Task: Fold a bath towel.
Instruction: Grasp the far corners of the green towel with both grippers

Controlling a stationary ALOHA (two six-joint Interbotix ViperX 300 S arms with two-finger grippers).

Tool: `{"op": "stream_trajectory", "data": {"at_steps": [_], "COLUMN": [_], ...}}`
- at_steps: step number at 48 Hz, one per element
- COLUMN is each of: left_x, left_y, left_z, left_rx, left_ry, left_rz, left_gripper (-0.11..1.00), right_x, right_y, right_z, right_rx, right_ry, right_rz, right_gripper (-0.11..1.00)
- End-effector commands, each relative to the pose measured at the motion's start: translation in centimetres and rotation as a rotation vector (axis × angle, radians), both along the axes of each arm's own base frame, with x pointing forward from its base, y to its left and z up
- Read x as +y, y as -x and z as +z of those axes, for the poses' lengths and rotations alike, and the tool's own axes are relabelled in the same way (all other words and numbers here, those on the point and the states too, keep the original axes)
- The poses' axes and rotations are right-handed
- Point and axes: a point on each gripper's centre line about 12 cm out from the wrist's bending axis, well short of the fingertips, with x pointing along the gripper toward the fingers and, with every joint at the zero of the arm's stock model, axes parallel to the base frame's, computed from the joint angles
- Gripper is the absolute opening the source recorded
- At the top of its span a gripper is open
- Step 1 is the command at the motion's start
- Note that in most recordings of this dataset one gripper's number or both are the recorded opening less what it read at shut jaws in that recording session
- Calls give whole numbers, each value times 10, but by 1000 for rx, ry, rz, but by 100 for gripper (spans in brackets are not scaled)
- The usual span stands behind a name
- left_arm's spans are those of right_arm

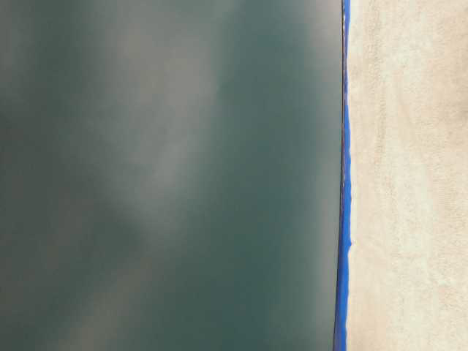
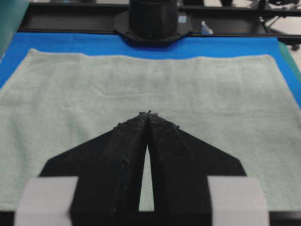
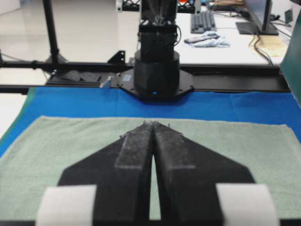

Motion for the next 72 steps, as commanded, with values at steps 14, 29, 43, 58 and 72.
{"op": "stream_trajectory", "data": {"at_steps": [14,29,43,58,72], "left_x": [42,106,152,214,261], "left_y": [-6,-15,-43,-55,-64], "left_z": [40,21,-17,-93,-166], "left_rx": [183,530,784,950,1045], "left_ry": [-3,-24,-158,-163,-168], "left_rz": [201,426,427,477,490], "left_gripper": [1,1,58,80,81], "right_x": [-38,-121,-184,-233,-261], "right_y": [-6,9,1,-6,-11], "right_z": [46,9,-46,-134,-170], "right_rx": [243,704,1068,1359,1333], "right_ry": [-10,-90,-61,-120,-107], "right_rz": [-185,-544,-617,-529,-538], "right_gripper": [0,1,49,58,59]}}
